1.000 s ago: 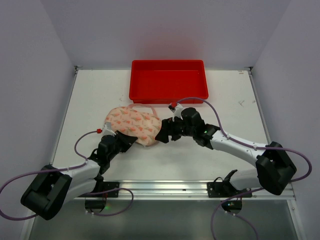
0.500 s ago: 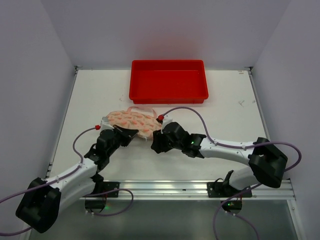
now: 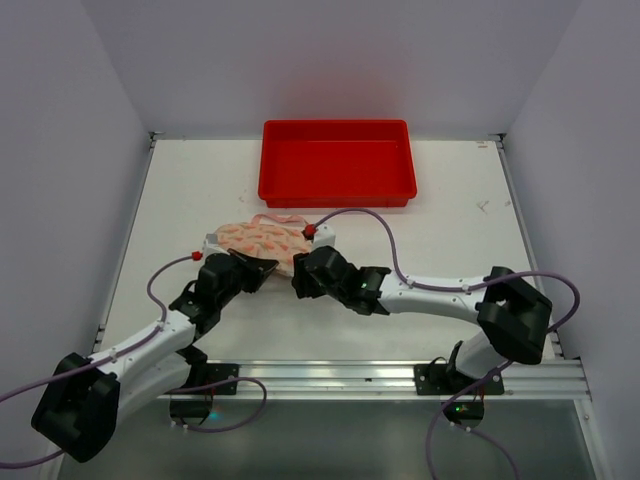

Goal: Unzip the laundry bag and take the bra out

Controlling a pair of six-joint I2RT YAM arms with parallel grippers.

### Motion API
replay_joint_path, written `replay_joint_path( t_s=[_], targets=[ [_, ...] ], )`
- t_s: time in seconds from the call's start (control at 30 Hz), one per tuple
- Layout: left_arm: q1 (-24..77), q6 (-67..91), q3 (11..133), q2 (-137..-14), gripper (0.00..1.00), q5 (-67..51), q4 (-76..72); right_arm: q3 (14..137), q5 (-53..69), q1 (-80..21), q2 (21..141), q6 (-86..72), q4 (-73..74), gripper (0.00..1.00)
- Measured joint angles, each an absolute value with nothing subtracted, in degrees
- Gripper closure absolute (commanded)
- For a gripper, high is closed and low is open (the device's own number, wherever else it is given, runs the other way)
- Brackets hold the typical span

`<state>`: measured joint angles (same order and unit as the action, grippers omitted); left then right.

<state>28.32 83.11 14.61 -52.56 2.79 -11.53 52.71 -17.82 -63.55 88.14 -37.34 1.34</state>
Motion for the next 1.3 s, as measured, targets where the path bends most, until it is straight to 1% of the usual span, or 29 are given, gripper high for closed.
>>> replay_joint_path(
  t_s=[0.17, 0.3, 0.63, 0.97, 1.1, 1.3],
  targets=[
    [28.62, 83.68, 14.92, -53.36, 1.00, 3.01, -11.09, 54.17, -20.25, -64.82, 89.73, -38.61, 2.50, 0.54],
    [28.95, 84.47, 15.92, -54.48, 1.00, 3.42, -11.05, 55.92, -21.85, -65.65, 91.02, -39.92, 3.44, 0.59],
    [29.80, 85.06, 18.06, -56.14, 1.00, 3.73, -11.05, 58.89, -26.04, -65.84, 94.02, -42.35, 6.42, 0.61],
    [30.59, 85.10, 18.55, -56.38, 1.00, 3.86, -10.98, 59.51, -28.69, -65.89, 94.61, -43.22, 6.85, 0.66],
    [30.79, 85.10, 18.55, -56.38, 1.00, 3.90, -11.00, 60.29, -30.04, -65.89, 95.22, -43.35, 6.87, 0.71],
    [30.89, 85.12, 18.55, -56.36, 1.00, 3.95, -11.00, 60.31, -31.44, -65.89, 95.68, -43.42, 7.05, 0.89]
  ],
)
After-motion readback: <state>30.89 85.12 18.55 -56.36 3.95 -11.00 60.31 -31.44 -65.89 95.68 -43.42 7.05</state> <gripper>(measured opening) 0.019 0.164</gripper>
